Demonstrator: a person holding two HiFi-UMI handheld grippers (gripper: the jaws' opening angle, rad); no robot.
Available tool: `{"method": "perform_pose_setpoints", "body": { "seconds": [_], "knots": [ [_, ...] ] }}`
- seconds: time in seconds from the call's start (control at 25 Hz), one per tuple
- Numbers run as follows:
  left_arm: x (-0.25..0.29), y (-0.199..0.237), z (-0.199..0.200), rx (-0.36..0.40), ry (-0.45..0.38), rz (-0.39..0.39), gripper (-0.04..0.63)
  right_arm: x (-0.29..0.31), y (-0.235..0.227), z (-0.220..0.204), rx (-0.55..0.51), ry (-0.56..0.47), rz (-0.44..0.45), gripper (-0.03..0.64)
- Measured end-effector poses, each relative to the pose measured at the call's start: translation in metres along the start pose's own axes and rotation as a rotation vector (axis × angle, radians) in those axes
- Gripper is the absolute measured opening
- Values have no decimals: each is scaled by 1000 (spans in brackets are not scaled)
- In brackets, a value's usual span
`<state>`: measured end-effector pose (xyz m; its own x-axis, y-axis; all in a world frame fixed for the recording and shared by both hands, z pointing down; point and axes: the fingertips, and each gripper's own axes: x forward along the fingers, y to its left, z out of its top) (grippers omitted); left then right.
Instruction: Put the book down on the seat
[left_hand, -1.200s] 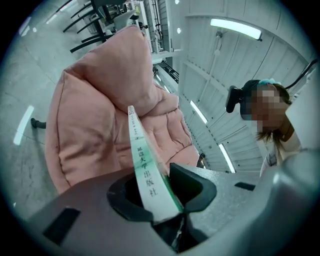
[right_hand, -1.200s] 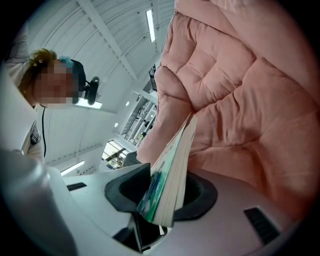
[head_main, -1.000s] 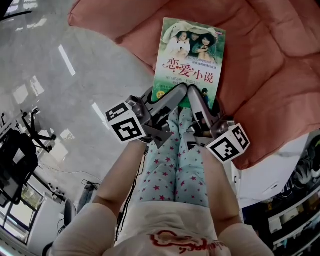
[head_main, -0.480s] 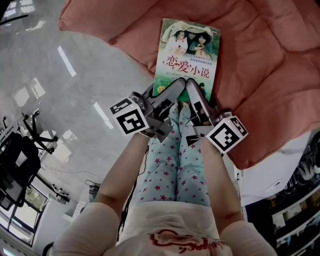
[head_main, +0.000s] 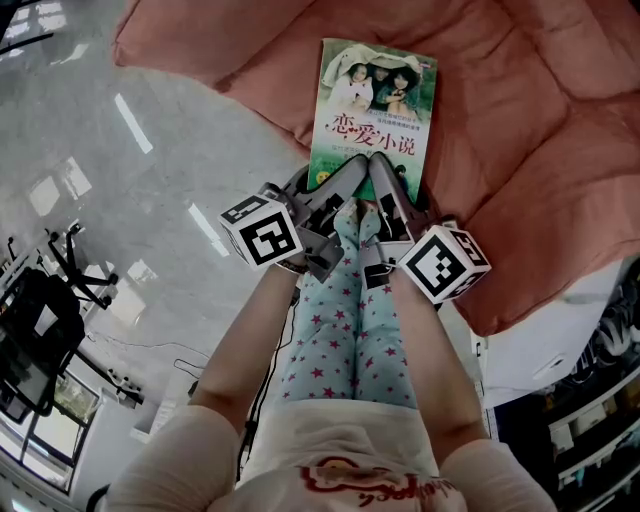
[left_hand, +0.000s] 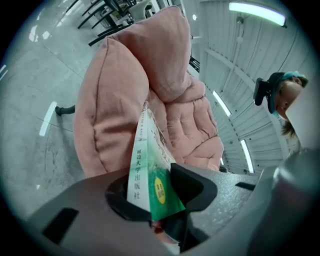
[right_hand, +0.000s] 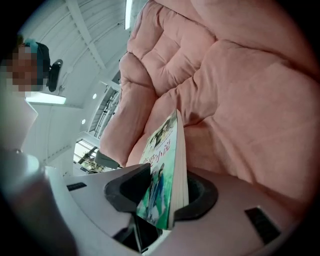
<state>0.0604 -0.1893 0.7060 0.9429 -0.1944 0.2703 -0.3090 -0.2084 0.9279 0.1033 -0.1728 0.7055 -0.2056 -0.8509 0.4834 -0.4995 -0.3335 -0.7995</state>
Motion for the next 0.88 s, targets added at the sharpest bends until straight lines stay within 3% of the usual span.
{"method": "perform_pose_setpoints", "body": {
  "seconds": [0.32,0.64,0.76,0.88],
  "knots": [
    [-4,-1,5,78,-28,167,133,-1,0,4,-54,-15,-116,150],
    [-9,-6,8,203,-46,309,172,-8,0,10,-85,-41,-153,172],
    [-15,1,9,242,-49,364,239,-8,1,10,-178,-31,-188,191],
    [-17,7,7,239,-35,376,245,-9,-3,7,-244,-2,-217,211]
  ]
}}
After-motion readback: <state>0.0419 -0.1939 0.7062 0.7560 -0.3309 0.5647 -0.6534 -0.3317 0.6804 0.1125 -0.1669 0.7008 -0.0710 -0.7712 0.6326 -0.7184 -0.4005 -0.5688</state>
